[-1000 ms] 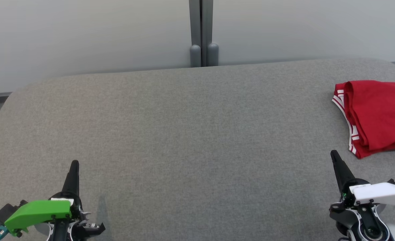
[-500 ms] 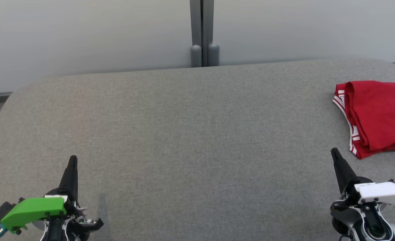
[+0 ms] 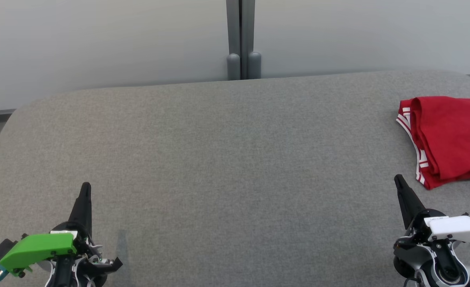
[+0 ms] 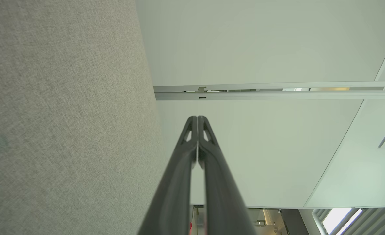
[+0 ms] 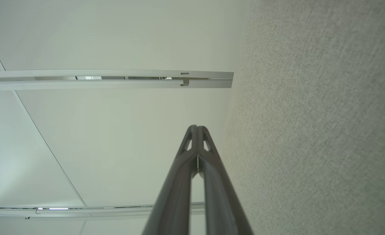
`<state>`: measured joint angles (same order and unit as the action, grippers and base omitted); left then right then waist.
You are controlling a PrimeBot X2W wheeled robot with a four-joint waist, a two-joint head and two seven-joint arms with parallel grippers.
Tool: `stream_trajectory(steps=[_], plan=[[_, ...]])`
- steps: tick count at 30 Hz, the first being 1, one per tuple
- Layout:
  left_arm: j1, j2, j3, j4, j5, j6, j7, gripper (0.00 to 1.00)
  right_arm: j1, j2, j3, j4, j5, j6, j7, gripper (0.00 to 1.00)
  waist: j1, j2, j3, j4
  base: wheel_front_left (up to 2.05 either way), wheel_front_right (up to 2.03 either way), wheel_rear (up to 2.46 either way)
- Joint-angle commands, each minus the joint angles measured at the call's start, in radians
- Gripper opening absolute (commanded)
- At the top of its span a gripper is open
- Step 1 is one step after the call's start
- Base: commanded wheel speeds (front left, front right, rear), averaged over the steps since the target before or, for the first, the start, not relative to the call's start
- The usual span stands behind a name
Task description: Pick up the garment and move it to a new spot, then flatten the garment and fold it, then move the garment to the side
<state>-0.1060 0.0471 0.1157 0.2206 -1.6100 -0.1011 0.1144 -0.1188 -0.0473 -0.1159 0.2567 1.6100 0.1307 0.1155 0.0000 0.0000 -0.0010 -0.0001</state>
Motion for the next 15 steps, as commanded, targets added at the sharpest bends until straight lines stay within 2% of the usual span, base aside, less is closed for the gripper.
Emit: stream_trajectory(steps=[1, 15], plan=[[-0.012, 0.006, 0.003, -0.004, -0.003, -0.003, 0.004, 0.00, -0.007, -0.006, -0.002, -0.004, 0.002, 0.000, 0.003, 0.00, 0.0000, 0.0000, 0.000, 0.000, 0.00, 0.00, 0.00], [-0.012, 0.006, 0.003, -0.004, -0.003, -0.003, 0.004, 0.00, -0.007, -0.006, -0.002, -0.004, 0.002, 0.000, 0.003, 0.00, 0.0000, 0.0000, 0.000, 0.000, 0.00, 0.00, 0.00]])
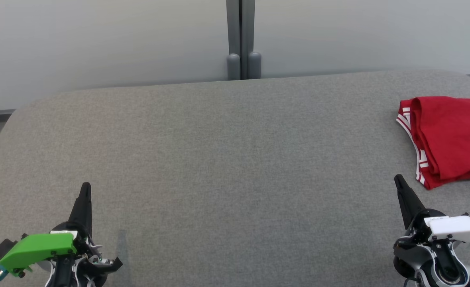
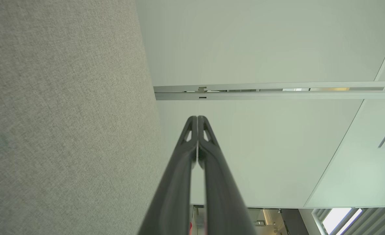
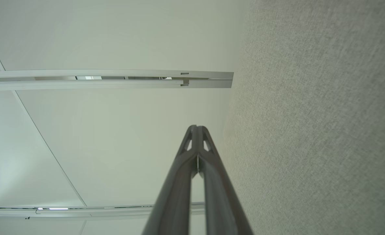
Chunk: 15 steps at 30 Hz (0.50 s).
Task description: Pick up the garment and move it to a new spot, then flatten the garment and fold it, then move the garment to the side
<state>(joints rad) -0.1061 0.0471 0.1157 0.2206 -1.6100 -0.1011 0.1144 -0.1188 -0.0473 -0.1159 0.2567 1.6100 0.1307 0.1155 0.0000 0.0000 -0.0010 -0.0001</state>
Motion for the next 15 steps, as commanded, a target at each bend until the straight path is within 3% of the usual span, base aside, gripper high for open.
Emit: stream_trajectory(steps=[1, 15], plan=[[-0.012, 0.006, 0.003, -0.004, -0.003, -0.003, 0.004, 0.00, -0.007, -0.006, -0.002, -0.004, 0.002, 0.000, 0.003, 0.00, 0.0000, 0.0000, 0.000, 0.000, 0.00, 0.00, 0.00], [-0.012, 0.006, 0.003, -0.004, -0.003, -0.003, 0.004, 0.00, -0.007, -0.006, -0.002, -0.004, 0.002, 0.000, 0.003, 0.00, 0.0000, 0.0000, 0.000, 0.000, 0.00, 0.00, 0.00]])
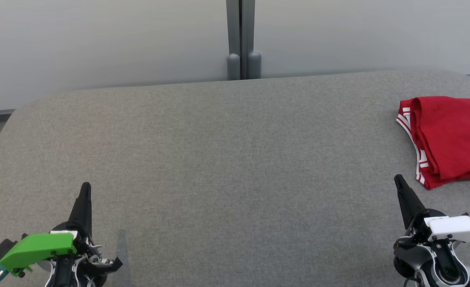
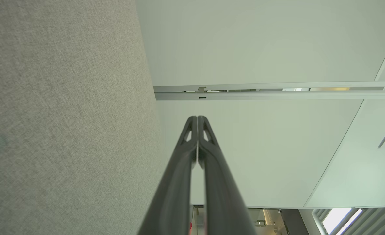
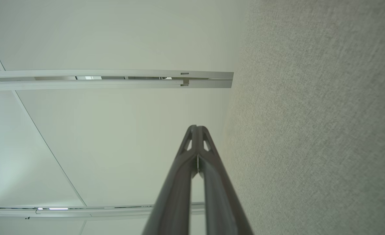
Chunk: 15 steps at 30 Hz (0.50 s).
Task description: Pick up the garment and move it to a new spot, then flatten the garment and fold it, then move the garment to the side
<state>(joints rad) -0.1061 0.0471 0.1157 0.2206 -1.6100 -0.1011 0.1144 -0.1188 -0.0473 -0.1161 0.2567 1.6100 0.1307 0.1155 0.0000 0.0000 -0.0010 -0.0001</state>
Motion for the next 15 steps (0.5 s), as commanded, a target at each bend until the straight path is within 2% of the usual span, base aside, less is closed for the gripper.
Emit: stream_trajectory(steps=[1, 15], plan=[[-0.012, 0.006, 0.003, -0.004, -0.003, -0.003, 0.004, 0.00, -0.007, -0.006, -0.002, -0.004, 0.002, 0.000, 0.003, 0.00, 0.0000, 0.0000, 0.000, 0.000, 0.00, 0.00, 0.00], [-0.012, 0.006, 0.003, -0.004, -0.003, -0.003, 0.004, 0.00, -0.007, -0.006, -0.002, -0.004, 0.002, 0.000, 0.003, 0.00, 0.0000, 0.0000, 0.000, 0.000, 0.00, 0.00, 0.00]])
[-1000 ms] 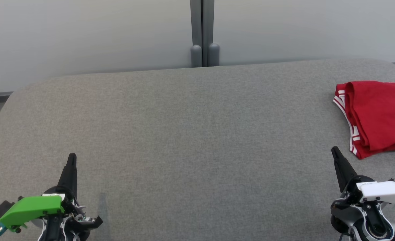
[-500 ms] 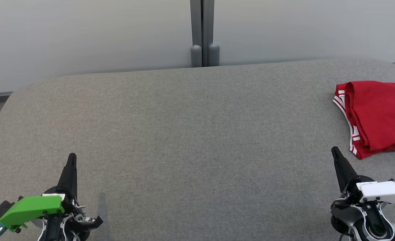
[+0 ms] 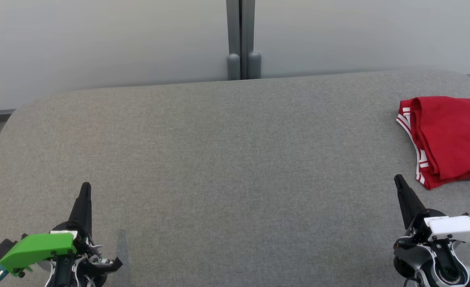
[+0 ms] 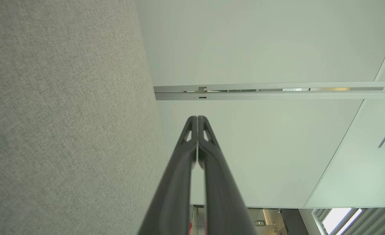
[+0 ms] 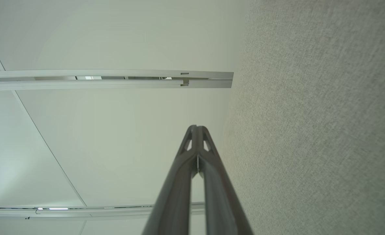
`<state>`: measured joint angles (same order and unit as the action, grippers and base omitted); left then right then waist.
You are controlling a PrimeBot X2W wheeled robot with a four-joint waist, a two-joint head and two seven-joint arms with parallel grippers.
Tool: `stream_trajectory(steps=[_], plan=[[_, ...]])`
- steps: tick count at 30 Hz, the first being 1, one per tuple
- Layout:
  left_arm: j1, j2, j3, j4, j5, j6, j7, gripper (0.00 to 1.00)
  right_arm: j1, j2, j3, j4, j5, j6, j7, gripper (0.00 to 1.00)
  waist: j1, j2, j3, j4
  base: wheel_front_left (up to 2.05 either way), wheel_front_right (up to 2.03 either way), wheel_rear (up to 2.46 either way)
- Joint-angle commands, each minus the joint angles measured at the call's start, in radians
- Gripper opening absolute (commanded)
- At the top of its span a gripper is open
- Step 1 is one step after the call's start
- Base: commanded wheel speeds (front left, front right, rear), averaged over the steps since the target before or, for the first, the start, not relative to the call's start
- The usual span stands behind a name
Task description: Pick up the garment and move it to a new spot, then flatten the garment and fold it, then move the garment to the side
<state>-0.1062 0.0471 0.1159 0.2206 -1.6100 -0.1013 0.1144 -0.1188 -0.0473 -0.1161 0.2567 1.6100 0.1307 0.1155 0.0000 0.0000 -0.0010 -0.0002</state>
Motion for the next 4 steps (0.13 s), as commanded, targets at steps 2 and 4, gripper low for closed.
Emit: stream_trajectory(steps=[2, 4], plan=[[-0.012, 0.006, 0.002, -0.004, -0.003, -0.003, 0.004, 0.00, -0.007, -0.006, -0.002, -0.004, 0.002, 0.000, 0.003, 0.00, 0.0000, 0.0000, 0.000, 0.000, 0.00, 0.00, 0.00], [-0.012, 0.006, 0.002, -0.004, -0.003, -0.003, 0.004, 0.00, -0.007, -0.006, -0.002, -0.004, 0.002, 0.000, 0.003, 0.00, 0.0000, 0.0000, 0.000, 0.000, 0.00, 0.00, 0.00]])
